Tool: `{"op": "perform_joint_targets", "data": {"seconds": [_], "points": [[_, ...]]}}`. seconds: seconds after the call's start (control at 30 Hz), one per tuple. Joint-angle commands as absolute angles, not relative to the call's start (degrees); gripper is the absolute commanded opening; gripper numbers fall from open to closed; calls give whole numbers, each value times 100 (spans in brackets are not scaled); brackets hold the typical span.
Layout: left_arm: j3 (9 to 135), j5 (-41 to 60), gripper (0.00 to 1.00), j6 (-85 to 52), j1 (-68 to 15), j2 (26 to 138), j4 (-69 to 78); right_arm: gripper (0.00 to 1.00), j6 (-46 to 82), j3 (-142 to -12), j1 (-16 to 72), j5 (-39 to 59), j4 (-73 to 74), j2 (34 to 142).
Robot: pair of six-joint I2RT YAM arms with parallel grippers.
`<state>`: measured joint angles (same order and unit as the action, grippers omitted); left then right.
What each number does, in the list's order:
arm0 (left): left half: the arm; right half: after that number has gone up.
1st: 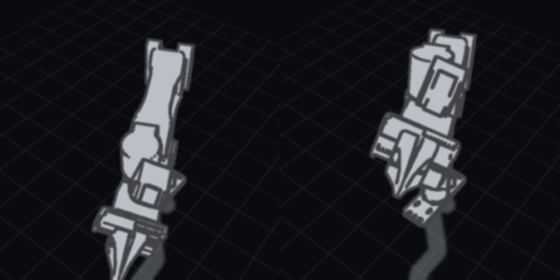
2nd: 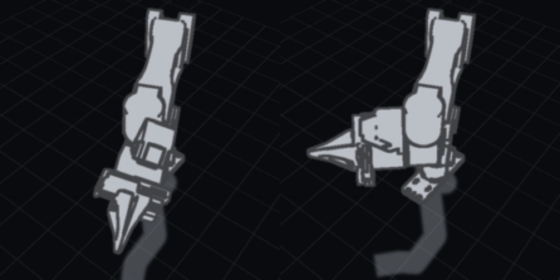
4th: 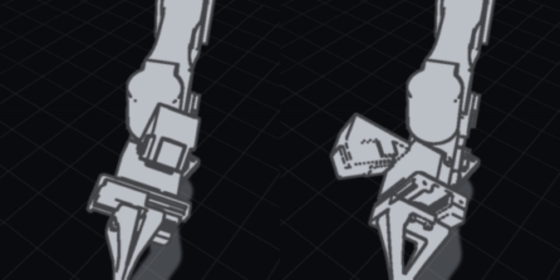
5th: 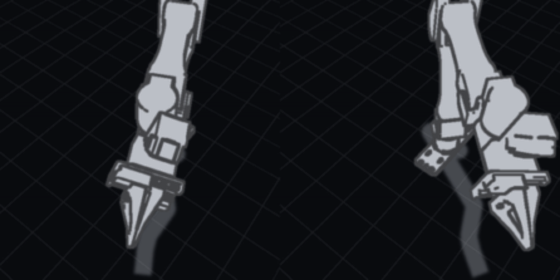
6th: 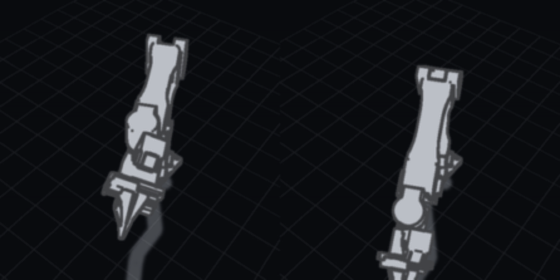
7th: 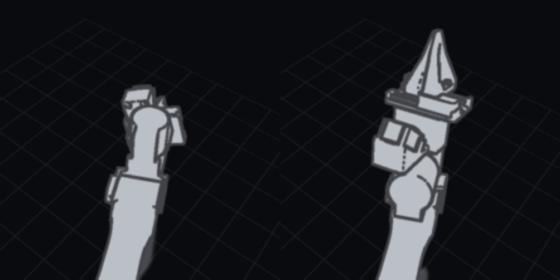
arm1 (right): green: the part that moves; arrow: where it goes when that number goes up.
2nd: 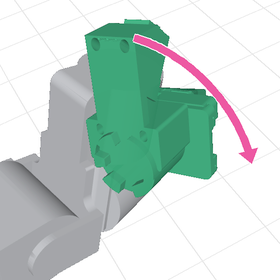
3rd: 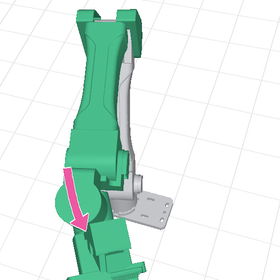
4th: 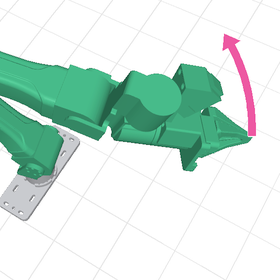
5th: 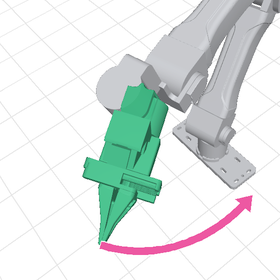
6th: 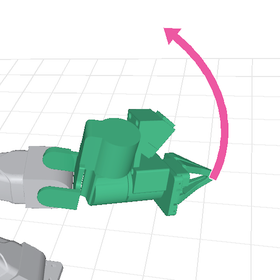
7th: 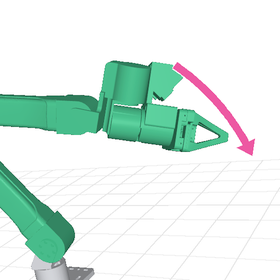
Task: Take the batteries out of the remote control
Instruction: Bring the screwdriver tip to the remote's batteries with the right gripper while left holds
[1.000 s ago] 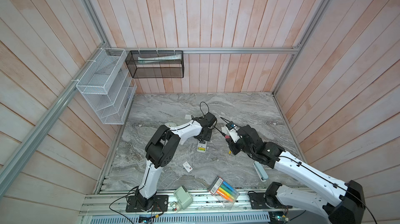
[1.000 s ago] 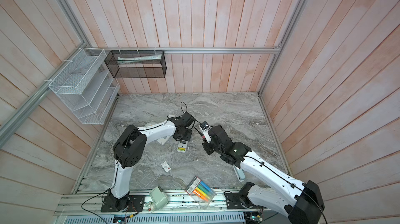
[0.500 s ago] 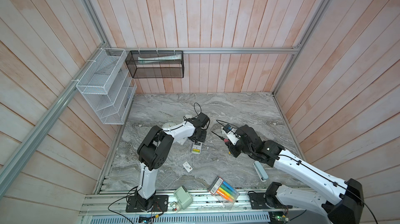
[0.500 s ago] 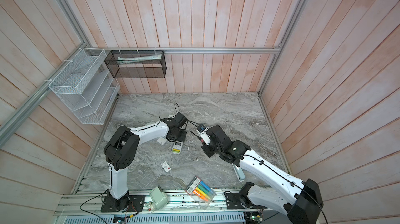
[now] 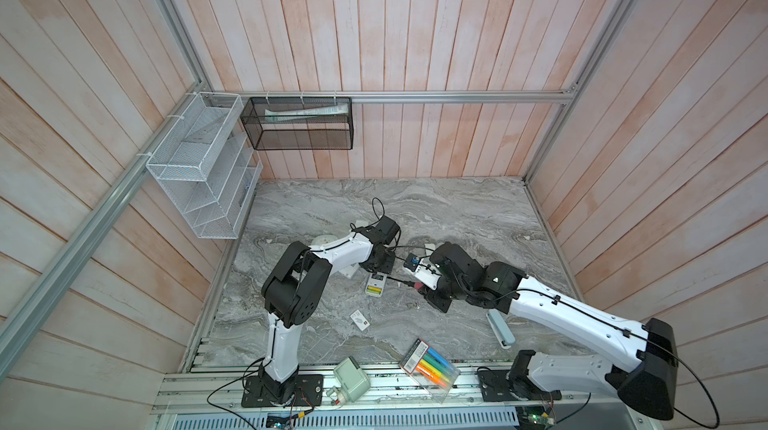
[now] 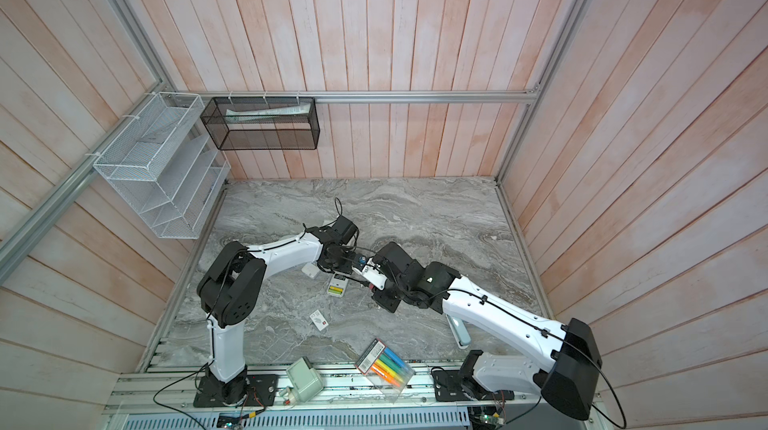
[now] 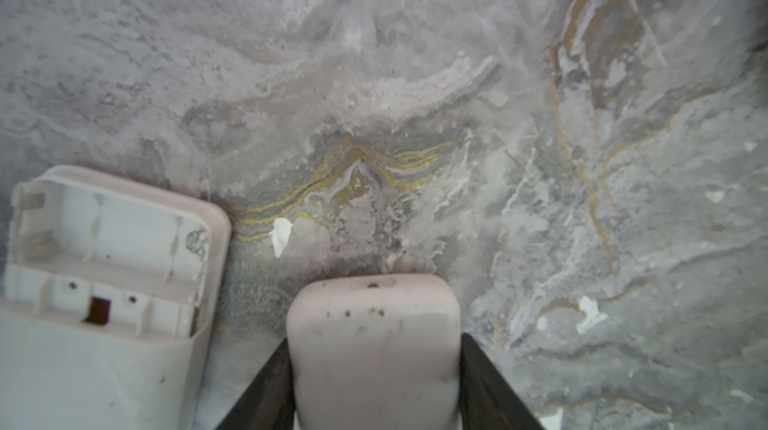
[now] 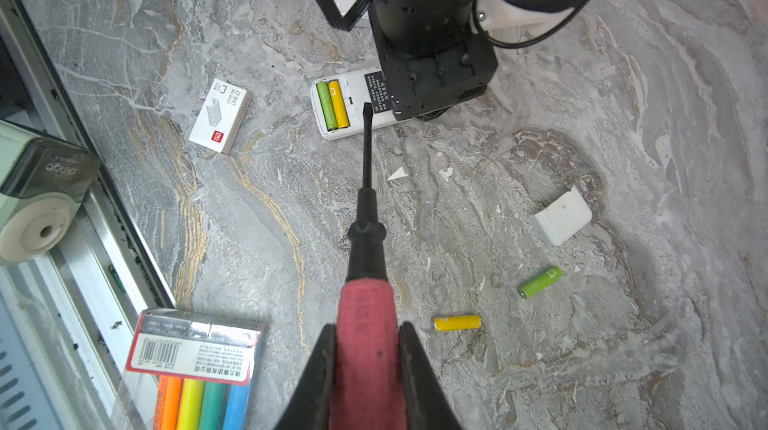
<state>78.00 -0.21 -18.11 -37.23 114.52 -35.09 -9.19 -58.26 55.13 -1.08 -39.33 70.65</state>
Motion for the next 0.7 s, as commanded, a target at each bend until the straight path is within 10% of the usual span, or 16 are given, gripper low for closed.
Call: {"op": "perform_joint_targets", "data": {"seconds": [0.0, 0.67], "points": [[7559, 514, 44, -1776, -3724, 11535, -3552, 0, -1195, -6109, 5744, -375, -4375, 7361], [7719, 355, 44, -1780, -3762, 11727, -3778, 0, -1766, -6697, 6228, -1371, -4691, 8525]]}}
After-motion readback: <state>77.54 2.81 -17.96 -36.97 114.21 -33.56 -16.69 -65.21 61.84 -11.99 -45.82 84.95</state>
